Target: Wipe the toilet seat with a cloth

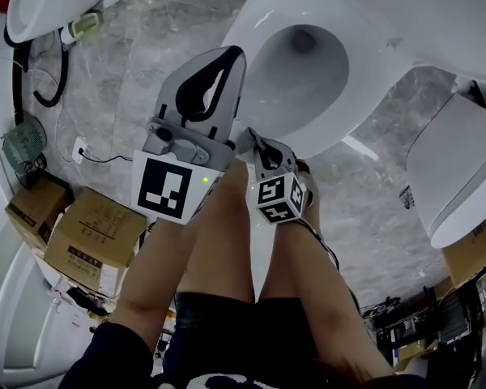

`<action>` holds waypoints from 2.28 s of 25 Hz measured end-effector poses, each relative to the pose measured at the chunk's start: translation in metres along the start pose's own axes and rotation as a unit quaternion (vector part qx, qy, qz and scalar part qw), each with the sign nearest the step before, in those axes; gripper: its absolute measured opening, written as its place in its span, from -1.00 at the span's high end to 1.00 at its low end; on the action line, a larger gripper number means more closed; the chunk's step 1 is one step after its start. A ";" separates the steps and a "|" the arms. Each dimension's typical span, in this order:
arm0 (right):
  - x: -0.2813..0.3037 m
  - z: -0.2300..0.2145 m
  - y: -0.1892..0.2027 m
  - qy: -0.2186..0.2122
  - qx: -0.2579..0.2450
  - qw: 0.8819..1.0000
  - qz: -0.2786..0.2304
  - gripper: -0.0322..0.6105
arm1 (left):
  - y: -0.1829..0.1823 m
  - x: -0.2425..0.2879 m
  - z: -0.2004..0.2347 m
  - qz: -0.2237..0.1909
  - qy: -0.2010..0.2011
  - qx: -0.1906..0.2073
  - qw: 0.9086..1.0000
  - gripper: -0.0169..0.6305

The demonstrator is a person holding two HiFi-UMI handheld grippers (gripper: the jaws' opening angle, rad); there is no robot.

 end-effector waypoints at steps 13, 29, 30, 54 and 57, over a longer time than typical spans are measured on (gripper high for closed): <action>-0.042 -0.043 0.029 0.048 -0.016 0.999 0.011 0.79 | -0.008 -0.005 0.017 -0.006 -0.009 0.003 1.000 0.89; -0.037 -0.030 0.029 -0.032 -0.144 0.989 0.026 0.79 | -0.005 -0.020 0.018 -0.001 -0.005 0.018 1.000 0.89; -0.049 -0.049 0.035 -0.015 -0.153 0.988 0.028 0.79 | -0.005 -0.020 0.018 0.000 -0.004 0.018 1.000 0.89; -0.213 -0.152 -0.114 0.221 0.009 0.909 -0.354 0.79 | -0.034 -0.004 -0.008 -0.031 0.005 0.018 0.999 0.89; -0.228 -0.143 -0.124 0.217 0.031 0.896 -0.386 0.79 | -0.040 -0.004 -0.010 -0.034 0.001 0.020 0.999 0.89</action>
Point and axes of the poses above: the fingertips, and each gripper's own axes: x forward along the fingers, z to its left, y out of its underside, the point moved 9 cm from there along -x, backward along the fingers, and after that the axes turned 2 degrees about -z, right-handed, at the moved point
